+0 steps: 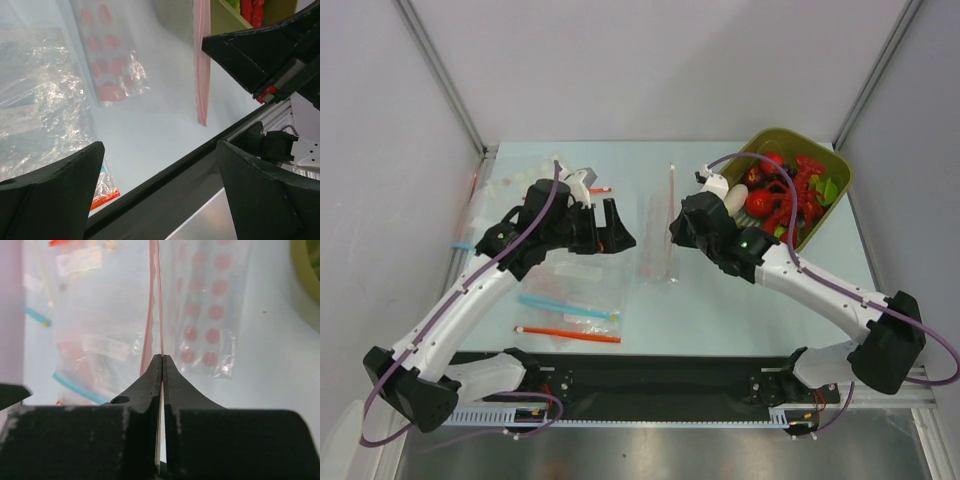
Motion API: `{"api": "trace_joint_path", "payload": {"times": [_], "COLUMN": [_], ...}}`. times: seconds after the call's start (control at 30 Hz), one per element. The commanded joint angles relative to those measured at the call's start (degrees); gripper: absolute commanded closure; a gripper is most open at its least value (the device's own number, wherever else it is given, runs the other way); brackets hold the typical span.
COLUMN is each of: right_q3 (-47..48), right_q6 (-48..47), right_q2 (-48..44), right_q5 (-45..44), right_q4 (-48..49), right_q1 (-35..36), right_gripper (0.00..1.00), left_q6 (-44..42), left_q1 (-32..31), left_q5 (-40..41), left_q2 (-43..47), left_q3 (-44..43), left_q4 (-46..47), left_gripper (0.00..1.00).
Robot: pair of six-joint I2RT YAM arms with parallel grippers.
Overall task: Place the food in the zip-top bag and seal the zipper
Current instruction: Pick up the zipper food storage bag at the center of the board.
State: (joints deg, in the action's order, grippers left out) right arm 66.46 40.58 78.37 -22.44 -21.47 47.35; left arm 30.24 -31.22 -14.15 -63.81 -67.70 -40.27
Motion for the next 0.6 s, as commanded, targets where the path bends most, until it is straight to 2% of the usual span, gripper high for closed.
{"api": "trace_joint_path", "payload": {"times": [0.0,0.13,0.23,0.5,0.57], "right_q3": [-0.4,0.3,0.7,3.8,3.9], "right_q6": [-3.2,-3.8,-4.1,-5.3,-5.4], "right_q2": [-2.6,-4.2,-4.7,-5.2,-5.5], "right_q5": [6.1,9.2,10.9,12.2,11.8], "right_q4": [6.0,7.1,7.5,5.1,4.7], "right_q1": [-0.4,-0.8,-0.9,-0.9,-0.9], "right_gripper": [1.0,1.0,1.0,1.0,1.0], "left_q6": [2.5,3.9,3.7,2.0,2.0], "left_q1": [-0.9,-2.6,-3.8,-5.7,-6.1], "left_q5": [-3.2,-2.7,-1.5,2.6,3.6], "left_q2": [-1.8,-4.7,-7.2,-11.8,-13.0], "left_q3": [-4.5,-8.4,-11.7,-18.5,-19.5], "left_q4": [3.5,3.5,2.7,-1.3,-1.9], "left_gripper": [0.0,0.02,0.09,0.19,0.25]}}
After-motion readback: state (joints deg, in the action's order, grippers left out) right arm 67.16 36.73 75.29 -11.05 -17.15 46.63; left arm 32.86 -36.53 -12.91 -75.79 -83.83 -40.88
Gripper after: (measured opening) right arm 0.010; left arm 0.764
